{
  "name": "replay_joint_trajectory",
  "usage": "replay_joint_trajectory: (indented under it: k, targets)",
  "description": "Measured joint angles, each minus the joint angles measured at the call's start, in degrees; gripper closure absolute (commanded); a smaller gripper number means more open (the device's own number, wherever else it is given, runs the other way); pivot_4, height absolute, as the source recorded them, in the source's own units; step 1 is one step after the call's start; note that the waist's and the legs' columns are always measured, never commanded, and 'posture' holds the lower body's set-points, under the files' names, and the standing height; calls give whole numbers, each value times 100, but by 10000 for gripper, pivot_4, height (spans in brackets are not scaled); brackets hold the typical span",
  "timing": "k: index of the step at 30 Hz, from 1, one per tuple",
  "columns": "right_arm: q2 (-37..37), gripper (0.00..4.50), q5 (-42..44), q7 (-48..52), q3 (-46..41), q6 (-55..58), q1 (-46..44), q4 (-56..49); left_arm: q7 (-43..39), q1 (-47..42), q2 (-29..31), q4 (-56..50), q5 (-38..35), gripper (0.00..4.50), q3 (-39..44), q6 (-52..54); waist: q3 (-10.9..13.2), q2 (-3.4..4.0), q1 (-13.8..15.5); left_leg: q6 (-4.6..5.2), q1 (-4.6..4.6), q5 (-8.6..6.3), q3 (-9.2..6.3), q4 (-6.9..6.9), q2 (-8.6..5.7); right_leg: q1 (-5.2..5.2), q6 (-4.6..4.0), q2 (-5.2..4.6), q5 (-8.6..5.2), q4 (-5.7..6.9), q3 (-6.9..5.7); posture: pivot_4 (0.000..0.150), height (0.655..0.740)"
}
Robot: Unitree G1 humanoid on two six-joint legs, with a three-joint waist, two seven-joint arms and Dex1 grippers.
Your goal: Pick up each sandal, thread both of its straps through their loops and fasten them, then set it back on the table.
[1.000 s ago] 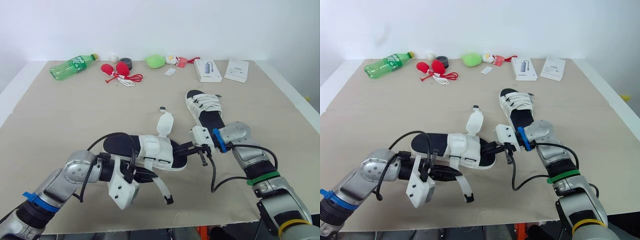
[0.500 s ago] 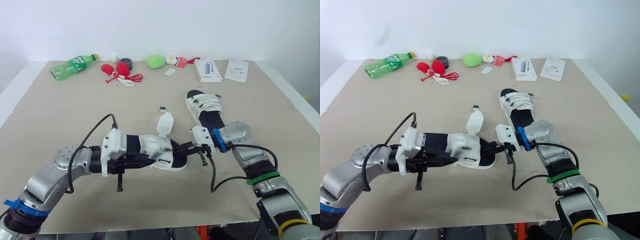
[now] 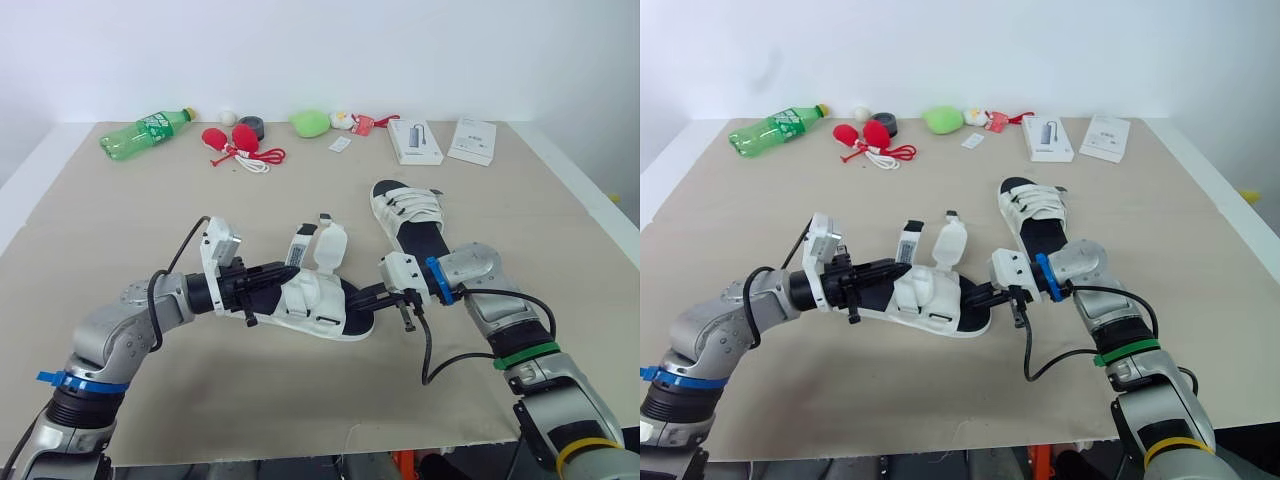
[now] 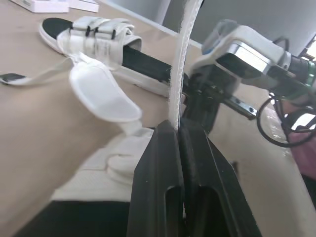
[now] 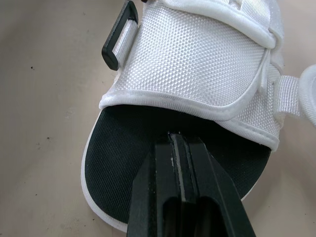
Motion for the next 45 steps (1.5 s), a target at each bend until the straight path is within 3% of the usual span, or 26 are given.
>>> replay_joint_trajectory:
  k: [28,33,34,40,45]
  targets:
    - [-27,45000,-2,-115,0,40,38,-66,-549,-339,-464,928,1269,44066,-290,-468,-1,-1,-2,-1,1,2,-2,1,-1,2,2,0,4,0,0,1500,7400]
    - [-39,45000,-1,-120,0,67,39,-77,-558,-422,-487,1248,1514,32036,-287,-646,-1,-1,-3,-1,1,2,-2,2,-1,2,2,0,5,0,0,1500,7400]
    - [-43,45000,-1,-116,0,66,39,-80,-554,-454,-492,1314,1595,24763,-282,-736,-1,-1,-2,-2,0,2,-2,2,-1,2,3,0,4,0,0,1500,7400]
    - [-46,45000,-1,-116,-1,64,38,-83,-551,-672,-506,1527,1681,334,-116,-859,-1,-1,-2,-1,-1,2,-2,2,-1,2,4,0,5,0,0,1500,7400]
    - [-54,45000,0,-117,-1,60,38,-84,-683,-1095,-251,1717,1727,334,222,-1043,-1,-1,-3,-2,-2,2,-2,2,-2,1,5,0,5,0,0,1500,7400]
